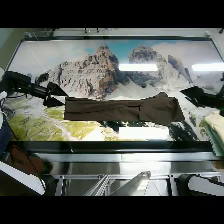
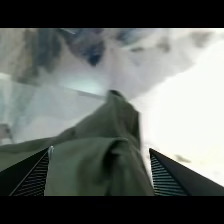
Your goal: Fold the shirts.
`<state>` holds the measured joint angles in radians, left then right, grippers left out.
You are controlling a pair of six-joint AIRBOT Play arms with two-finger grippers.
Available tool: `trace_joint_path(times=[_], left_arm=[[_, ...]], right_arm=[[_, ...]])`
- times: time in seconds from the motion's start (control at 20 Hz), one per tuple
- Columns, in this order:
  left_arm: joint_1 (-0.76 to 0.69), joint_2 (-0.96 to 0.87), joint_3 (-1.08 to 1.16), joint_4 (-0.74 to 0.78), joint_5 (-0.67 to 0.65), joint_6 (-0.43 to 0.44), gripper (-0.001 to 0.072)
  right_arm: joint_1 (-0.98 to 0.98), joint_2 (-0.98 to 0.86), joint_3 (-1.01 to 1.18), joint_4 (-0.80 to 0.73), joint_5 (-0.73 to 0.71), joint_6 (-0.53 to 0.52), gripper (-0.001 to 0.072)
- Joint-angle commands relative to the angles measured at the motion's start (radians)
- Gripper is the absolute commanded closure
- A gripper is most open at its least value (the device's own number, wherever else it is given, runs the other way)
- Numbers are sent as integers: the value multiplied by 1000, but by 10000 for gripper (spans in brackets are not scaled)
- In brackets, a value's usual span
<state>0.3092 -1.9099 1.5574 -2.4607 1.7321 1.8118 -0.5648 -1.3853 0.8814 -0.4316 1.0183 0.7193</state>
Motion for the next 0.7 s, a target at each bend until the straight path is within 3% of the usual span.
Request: trace_joint_path(times=[0.0, 0.05, 0.3, 0.65], left_arm=[[29, 74, 90, 1, 25, -51, 220], [30, 107, 92, 1, 8, -42, 681], [-15, 185, 92, 1, 13, -32, 686], [-126, 186, 92, 1, -5, -13, 685]], right_arm=[[-72, 8, 105, -275, 40, 235, -2], [-74, -17, 111, -267, 61, 239, -3], [-41, -196, 112, -242, 197, 238, -3], [68, -333, 112, -154, 272, 235, -2]])
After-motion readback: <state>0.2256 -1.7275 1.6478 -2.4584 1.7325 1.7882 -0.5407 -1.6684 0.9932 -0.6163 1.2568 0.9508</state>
